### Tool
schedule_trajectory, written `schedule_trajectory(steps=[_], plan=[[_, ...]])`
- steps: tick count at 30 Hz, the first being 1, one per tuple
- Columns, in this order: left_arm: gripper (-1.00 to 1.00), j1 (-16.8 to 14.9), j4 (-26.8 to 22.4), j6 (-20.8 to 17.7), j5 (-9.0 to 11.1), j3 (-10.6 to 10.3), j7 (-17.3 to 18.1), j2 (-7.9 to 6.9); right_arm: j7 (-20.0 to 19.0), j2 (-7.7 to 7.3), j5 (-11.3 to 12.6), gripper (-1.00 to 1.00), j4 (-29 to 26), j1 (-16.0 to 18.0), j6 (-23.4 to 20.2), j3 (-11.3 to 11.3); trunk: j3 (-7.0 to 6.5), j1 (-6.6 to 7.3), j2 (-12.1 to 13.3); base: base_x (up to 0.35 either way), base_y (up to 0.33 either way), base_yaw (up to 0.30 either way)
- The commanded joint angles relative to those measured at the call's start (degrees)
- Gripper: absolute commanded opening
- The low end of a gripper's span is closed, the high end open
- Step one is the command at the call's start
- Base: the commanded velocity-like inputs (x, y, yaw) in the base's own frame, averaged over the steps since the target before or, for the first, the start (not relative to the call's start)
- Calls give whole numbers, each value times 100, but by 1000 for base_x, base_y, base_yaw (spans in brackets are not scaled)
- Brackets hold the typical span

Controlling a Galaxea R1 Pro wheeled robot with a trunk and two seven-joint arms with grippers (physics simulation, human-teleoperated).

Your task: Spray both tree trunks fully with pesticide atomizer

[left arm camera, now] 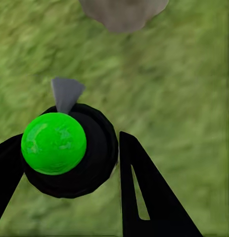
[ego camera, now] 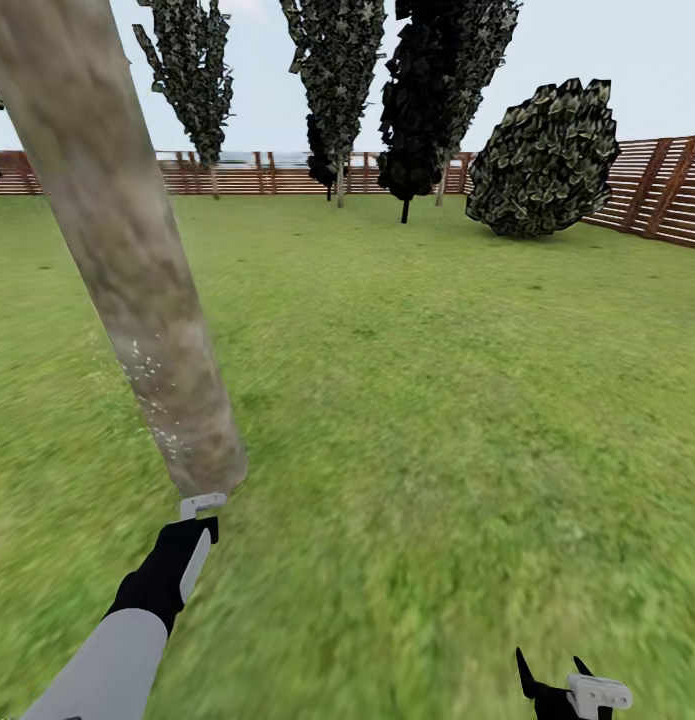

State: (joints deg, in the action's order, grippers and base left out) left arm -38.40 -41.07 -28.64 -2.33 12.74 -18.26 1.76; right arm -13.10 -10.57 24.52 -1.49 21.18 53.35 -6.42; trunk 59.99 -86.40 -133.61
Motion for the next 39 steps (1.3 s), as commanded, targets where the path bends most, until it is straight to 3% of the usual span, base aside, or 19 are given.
schedule_trajectory(steps=[1,15,29,39], plan=[[-100,0,10,1,-9,-3,-3,0,0,0,0,100,0,0,0,0,0,0,0,93,-270,170],[-100,0,20,7,-5,0,-2,9,0,2,0,100,0,0,0,0,0,0,0,93,-270,253],[-100,0,29,7,-4,-1,-2,16,0,2,0,100,0,0,0,0,0,0,0,93,-269,35],[-100,0,29,7,-4,0,-2,18,0,3,0,100,0,0,0,0,0,0,0,93,-270,260]])
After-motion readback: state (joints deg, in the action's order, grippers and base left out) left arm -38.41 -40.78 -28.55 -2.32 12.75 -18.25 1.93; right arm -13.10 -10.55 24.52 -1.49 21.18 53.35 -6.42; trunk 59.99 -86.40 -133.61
